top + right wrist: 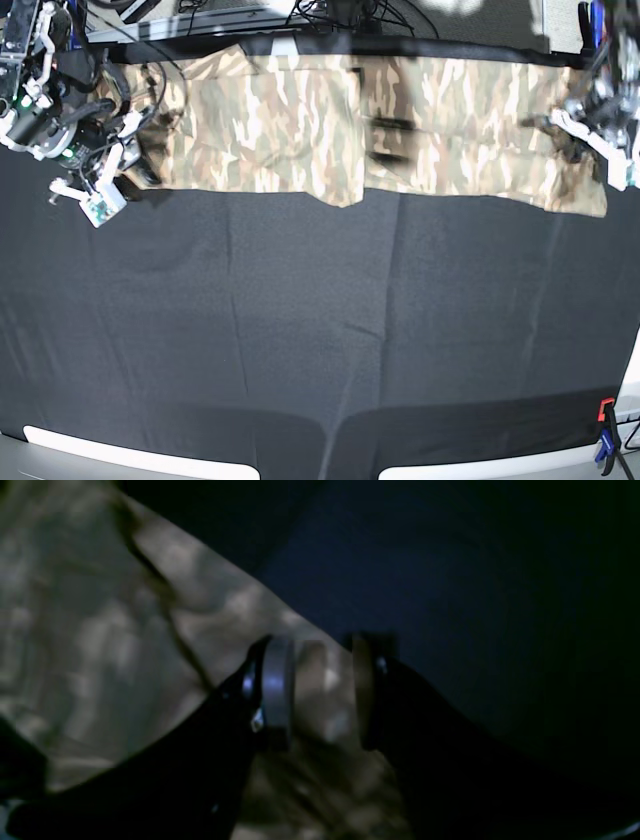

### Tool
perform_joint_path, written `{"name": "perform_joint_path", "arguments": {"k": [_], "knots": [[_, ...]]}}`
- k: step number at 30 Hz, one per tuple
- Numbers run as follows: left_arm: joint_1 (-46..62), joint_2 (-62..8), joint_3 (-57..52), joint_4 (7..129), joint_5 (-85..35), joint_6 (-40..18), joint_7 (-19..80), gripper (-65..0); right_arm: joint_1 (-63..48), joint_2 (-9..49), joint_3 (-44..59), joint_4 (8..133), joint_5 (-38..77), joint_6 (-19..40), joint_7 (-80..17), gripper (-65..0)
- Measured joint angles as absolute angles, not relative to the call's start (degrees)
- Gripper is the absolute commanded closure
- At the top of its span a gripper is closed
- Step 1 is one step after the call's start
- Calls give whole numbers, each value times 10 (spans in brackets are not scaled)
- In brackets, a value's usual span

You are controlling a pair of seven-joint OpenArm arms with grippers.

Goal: Layout the t-shirt on the table in an organized manner, then fold the t-shirt properly

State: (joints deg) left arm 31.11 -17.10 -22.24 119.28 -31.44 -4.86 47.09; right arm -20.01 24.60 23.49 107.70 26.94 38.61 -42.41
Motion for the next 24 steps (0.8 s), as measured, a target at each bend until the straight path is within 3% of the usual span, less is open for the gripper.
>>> {"name": "perform_joint_path", "arguments": {"k": [5, 12, 20, 24], "knots": [[348, -95, -176, 1280, -395, -66, 479, 0, -197, 247, 235, 1077, 292, 386, -424, -190], [346, -86, -5, 1285, -352, -62, 455, 0, -196, 248, 235, 1077, 292, 386, -427, -191], [330, -73, 156, 1270, -243, 29, 396, 0, -197, 248, 235, 1077, 292, 386, -431, -191], [308, -43, 191, 1240, -217, 28, 390, 0, -196, 248, 235, 1077, 292, 386, -433, -191]]}}
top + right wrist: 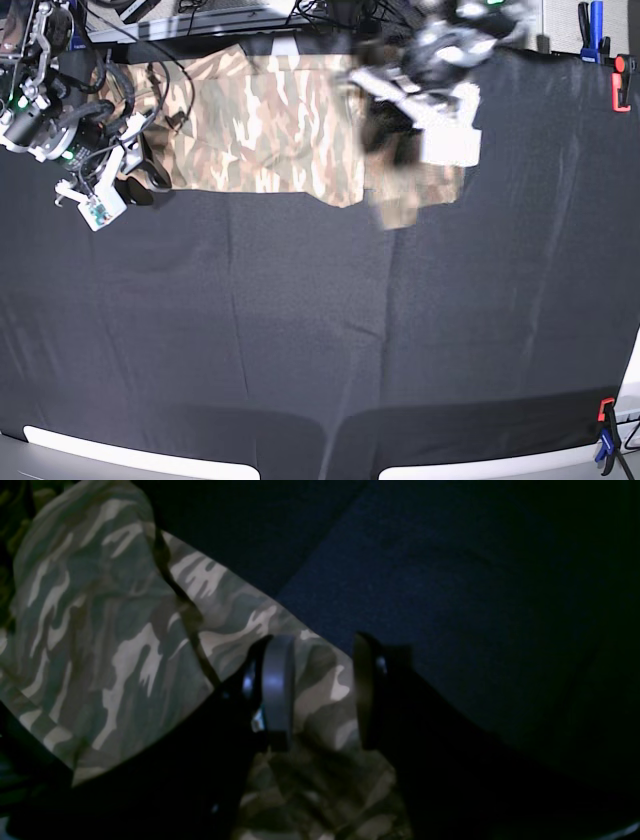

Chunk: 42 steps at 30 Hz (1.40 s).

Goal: Layout the t-shirt on the table in an organized manner, then fold the t-shirt properly
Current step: 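Grasp the strip's other end with the left gripper and fold it inward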

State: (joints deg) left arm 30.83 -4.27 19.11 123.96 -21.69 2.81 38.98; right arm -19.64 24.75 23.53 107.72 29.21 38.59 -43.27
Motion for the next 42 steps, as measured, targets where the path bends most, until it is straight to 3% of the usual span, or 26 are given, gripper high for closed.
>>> {"name": "perform_joint_path", "arguments": {"k": [7, 10, 12, 18, 23, 27, 31, 37, 42], "knots": [[290, -29, 195, 1167, -206, 28, 392, 0, -197, 247, 235, 1077, 292, 386, -433, -191], [285, -30, 195, 1166, -206, -15, 392, -214, -195, 248, 235, 1077, 292, 386, -433, -191], [281, -30, 195, 1166, -214, -57, 389, -297, -195, 248, 235, 1077, 292, 386, -433, -191], [282, -30, 195, 1166, -226, -72, 372, -299, -195, 248, 235, 1077, 292, 386, -435, -191], [264, -30, 194, 1166, -111, -77, 374, -299, -195, 246, 243, 1077, 312, 386, -503, -191], [241, -30, 194, 1166, 0, -76, 374, -299, -195, 245, 311, 1077, 348, 386, -540, -191], [225, -35, 168, 1166, 11, -51, 372, -298, -197, 261, 396, 1077, 420, 395, -618, -193], [225, -56, 99, 1166, -1, -50, 364, -298, -232, 332, 417, 1018, 484, 395, -635, -397], [225, -65, 50, 1166, -45, -50, 364, -298, -222, 368, 390, 914, 531, 396, -626, -399]]}}
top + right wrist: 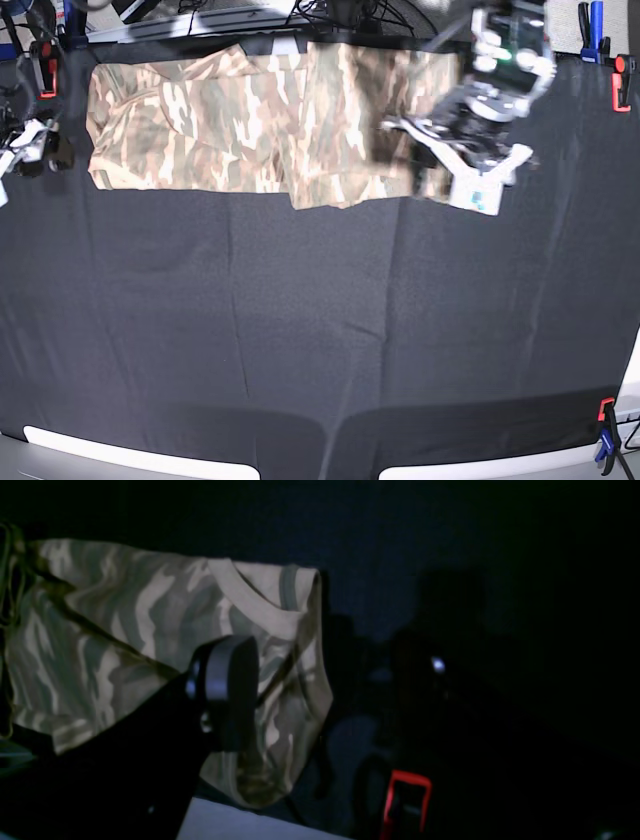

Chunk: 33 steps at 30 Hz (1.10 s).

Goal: Layout the t-shirt on the table in an organized manner, then fold the t-shirt properly
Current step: 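Grasp the strip's other end with the left gripper and fold it inward, then fold the folded end with the right gripper over toward the left gripper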

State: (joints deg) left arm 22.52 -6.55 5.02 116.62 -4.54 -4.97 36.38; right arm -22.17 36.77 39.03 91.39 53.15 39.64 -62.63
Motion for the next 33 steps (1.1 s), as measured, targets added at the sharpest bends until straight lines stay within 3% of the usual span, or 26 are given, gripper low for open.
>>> {"name": "perform_joint_path", "arguments": {"k": [5, 11, 21, 27, 30, 33], "knots": [[225, -65, 38, 1166, -62, -50, 364, -298, -199, 368, 326, 825, 535, 396, -630, -398], [225, -65, 38, 1166, -62, -51, 364, -294, -194, 367, 238, 807, 539, 397, -597, -398], [225, -65, 38, 1166, -60, -50, 364, -294, -190, 342, 213, 809, 541, 397, -585, -392], [225, -65, 38, 1166, -60, -50, 364, -294, -190, 320, 212, 810, 550, 397, -590, -199], [225, -65, 38, 1166, -60, -50, 364, -294, -190, 319, 211, 810, 548, 397, -595, -29], [226, -65, 38, 1166, -60, -50, 364, -294, -190, 319, 220, 809, 546, 397, -595, 0]]}}
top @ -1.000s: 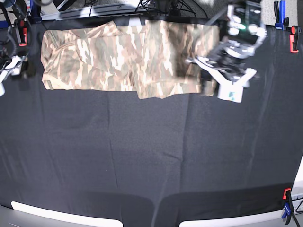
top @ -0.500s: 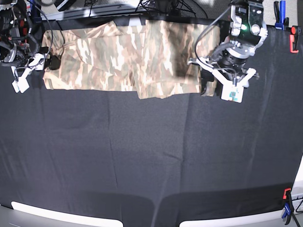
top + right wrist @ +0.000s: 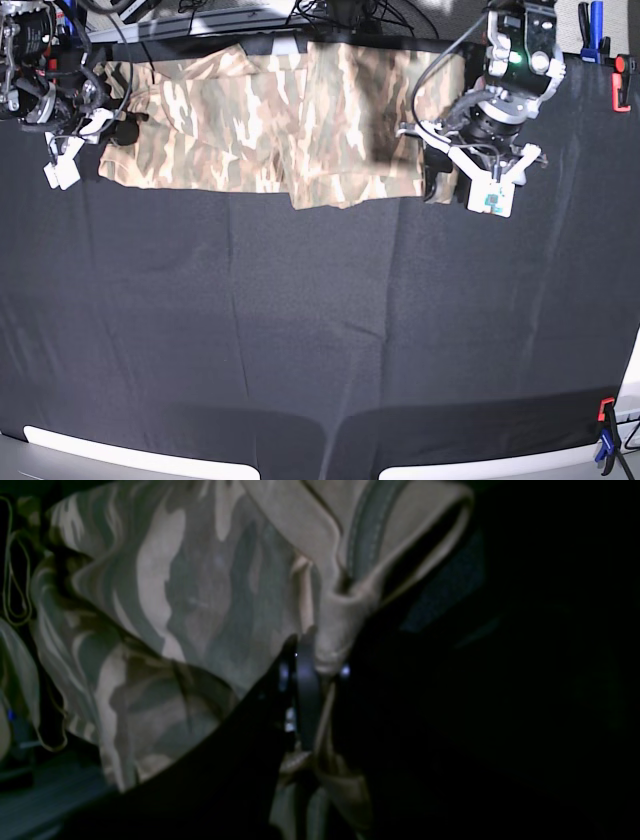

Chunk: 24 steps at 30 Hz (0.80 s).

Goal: Layout the t-shirt on the table in an organized manner, then fold the t-shirt properly
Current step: 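Fold the folded end with the right gripper over toward the left gripper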

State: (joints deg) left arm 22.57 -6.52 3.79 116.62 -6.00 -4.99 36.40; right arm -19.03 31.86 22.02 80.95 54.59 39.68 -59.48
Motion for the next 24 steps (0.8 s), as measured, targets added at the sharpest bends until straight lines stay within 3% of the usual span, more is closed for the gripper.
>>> {"name": "perform_joint_path", "arguments": {"k": [5, 10, 20, 24], "knots": [[227, -66, 38, 1166, -40, -50, 364, -294, -173, 314, 301, 812, 537, 396, -614, 0], [232, -81, 38, 1166, -40, -51, 364, -294, -186, 304, 352, 881, 608, 397, -657, 0], [232, -140, 39, 1166, -41, -52, 365, -294, -239, 142, 349, 1197, 620, 396, -663, 0], [232, -173, 39, 1166, -40, -52, 364, -294, -225, 88, 295, 1265, 614, 397, -665, 0]]}}
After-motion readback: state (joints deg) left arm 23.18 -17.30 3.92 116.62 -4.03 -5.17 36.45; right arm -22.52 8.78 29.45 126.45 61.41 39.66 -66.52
